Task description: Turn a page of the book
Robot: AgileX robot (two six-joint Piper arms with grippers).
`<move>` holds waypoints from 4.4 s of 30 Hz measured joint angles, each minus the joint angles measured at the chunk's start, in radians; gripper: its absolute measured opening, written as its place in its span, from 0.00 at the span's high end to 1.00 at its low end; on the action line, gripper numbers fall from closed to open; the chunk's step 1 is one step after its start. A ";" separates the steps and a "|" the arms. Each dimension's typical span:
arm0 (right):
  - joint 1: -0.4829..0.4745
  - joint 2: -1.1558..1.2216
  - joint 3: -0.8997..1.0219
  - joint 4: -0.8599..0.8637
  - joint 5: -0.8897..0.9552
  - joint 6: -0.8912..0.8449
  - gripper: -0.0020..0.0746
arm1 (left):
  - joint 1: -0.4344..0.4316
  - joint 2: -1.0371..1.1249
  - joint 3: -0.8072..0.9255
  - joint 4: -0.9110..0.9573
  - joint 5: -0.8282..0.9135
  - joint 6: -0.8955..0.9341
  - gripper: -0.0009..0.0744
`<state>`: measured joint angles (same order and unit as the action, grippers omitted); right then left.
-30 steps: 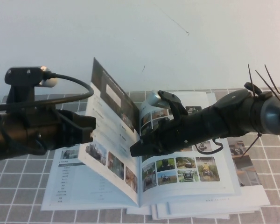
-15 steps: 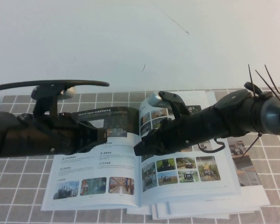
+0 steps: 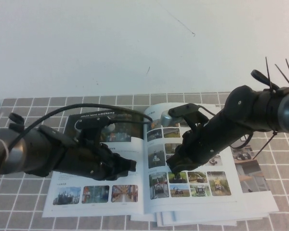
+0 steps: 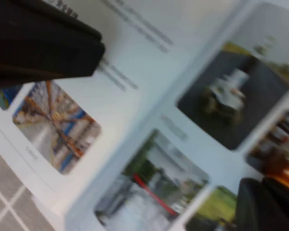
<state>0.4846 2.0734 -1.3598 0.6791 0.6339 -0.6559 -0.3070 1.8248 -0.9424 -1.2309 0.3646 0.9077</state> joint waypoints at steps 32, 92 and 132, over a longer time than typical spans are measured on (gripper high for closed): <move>-0.020 -0.385 0.002 -0.290 0.154 0.142 0.97 | -0.014 -0.392 -0.011 0.331 0.140 -0.104 0.99; -0.020 -1.797 0.979 -0.674 0.089 0.661 0.97 | -0.014 -1.601 0.631 1.293 0.112 -1.081 0.99; -0.020 -1.797 0.979 -0.662 0.095 0.661 0.97 | 0.260 -1.839 0.960 1.184 -0.043 -0.944 0.99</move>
<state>0.4645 0.2759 -0.3806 0.0166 0.7288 0.0052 -0.0470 -0.0139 0.0179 -0.0466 0.3211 -0.0362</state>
